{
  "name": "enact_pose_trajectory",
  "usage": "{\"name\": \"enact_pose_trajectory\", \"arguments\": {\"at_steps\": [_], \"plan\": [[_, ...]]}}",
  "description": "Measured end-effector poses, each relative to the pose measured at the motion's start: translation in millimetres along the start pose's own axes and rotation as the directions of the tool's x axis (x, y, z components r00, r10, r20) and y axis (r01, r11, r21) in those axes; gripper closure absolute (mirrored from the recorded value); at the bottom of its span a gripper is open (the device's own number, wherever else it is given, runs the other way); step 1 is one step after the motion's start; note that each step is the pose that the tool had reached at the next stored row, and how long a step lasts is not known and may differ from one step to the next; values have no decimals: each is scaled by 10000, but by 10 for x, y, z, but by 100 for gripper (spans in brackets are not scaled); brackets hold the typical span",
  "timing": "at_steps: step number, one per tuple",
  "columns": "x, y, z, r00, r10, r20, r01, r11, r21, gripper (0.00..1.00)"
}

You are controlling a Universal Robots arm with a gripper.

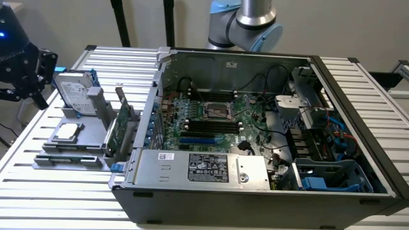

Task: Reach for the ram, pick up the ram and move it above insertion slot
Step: 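Pick up the ram and move it above insertion slot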

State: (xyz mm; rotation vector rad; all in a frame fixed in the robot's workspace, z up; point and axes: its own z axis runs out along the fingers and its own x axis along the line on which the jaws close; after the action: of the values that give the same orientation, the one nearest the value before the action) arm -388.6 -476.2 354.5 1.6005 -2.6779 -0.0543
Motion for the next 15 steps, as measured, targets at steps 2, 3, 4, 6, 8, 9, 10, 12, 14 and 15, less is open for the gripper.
{"name": "enact_pose_trajectory", "arguments": {"at_steps": [2,3,4,6,8,9,10,12,14,15], "plan": [[0,0,0,9993,-375,-15,375,9993,0,89],[0,0,0,9985,-555,-22,555,9985,0,89],[0,0,0,9973,-733,-30,733,9973,-1,89],[0,0,0,9940,-1096,-44,1096,9940,-2,89],[0,0,0,9894,-1454,-59,1454,9894,-4,89],[0,0,0,9866,-1631,-66,1631,9866,-5,89],[0,0,0,9835,-1808,-73,1808,9835,-5,89],[0,0,0,9761,-2172,-88,2172,9761,-7,89],[0,0,0,9677,-2520,-101,2520,9677,-4,89],[0,0,0,9628,-2699,-107,2699,9629,-1,89]]}}
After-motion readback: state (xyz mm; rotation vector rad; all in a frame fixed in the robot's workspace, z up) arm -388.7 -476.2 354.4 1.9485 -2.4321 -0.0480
